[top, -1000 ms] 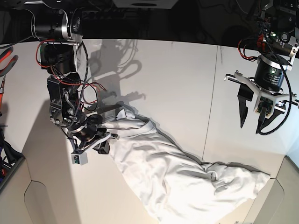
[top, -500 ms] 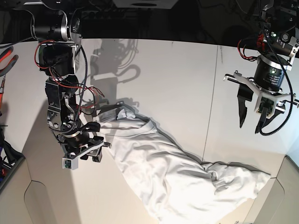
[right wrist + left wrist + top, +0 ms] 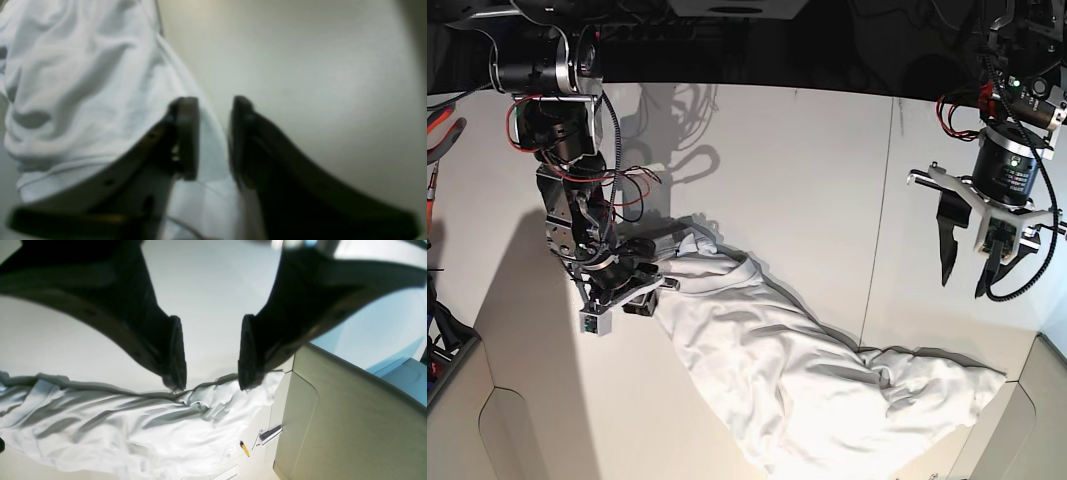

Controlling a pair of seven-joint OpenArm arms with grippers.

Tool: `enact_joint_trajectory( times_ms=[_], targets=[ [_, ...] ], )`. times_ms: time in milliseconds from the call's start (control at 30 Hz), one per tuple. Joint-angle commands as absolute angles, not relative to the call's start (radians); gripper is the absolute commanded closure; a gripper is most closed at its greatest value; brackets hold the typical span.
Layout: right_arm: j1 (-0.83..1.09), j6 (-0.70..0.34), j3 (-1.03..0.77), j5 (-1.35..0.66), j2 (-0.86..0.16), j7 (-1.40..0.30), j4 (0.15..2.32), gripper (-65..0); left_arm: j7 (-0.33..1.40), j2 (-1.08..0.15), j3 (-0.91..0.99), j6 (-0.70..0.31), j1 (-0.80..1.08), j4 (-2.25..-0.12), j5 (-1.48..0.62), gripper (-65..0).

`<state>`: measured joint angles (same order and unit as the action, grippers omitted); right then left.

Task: Layout the t-shirt on the table in an organized manner, then fold the t-shirt properly
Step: 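Drag the grasped collar with the right gripper away from the shirt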

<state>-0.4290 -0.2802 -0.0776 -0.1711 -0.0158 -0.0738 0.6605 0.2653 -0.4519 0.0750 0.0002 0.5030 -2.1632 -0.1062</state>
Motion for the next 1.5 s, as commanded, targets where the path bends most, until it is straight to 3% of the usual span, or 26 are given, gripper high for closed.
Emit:
enact_joint_trajectory(
  times_ms=[0,33,267,600,900,1067,1300,1467],
  targets=[
    [-0.440,-0.285,-0.066,-0.168,-0.010,-0.101,0.662,-3.6,0.244,-0.463,0.081,0.011,0.501,-2.177,-0.104,-29.2],
    [-0.440,-0.286,-0.059,-0.168,-0.010,-0.101,0.662,0.0,0.245,-0.463,0.081,0.011,0.501,-2.177,-0.104,-29.2],
    [-0.437,-0.387,-0.058,-0.171,-0.011,-0.134,0.787,0.0,0.245,-0.463,0.081,0.011,0.501,-2.177,-0.104,-29.2],
    [-0.304,-0.554,-0.018,-0.305,-0.053,-0.432,1.242,0.0,0.245,-0.463,0.081,0.011,0.501,-2.177,-0.104,-29.2],
    [-0.069,-0.558,0.168,-0.389,-0.236,-0.593,1.616,0.0,0.245,-0.463,0.081,0.011,0.501,-2.177,-0.104,-29.2],
    [0.039,-0.558,0.232,-0.360,-0.333,-0.631,1.722,0.0,0.245,-0.463,0.081,0.011,0.501,-2.177,-0.104,-29.2],
    [0.075,-0.520,0.204,-0.123,-0.475,-0.636,1.720,0.0,0.245,-0.463,0.081,0.011,0.498,-2.177,-0.104,-29.2],
    [0.072,-0.443,0.045,-0.104,-0.516,-0.633,1.716,0.0,0.245,-0.463,0.081,0.010,0.496,-2.177,-0.104,-29.2]
  ],
)
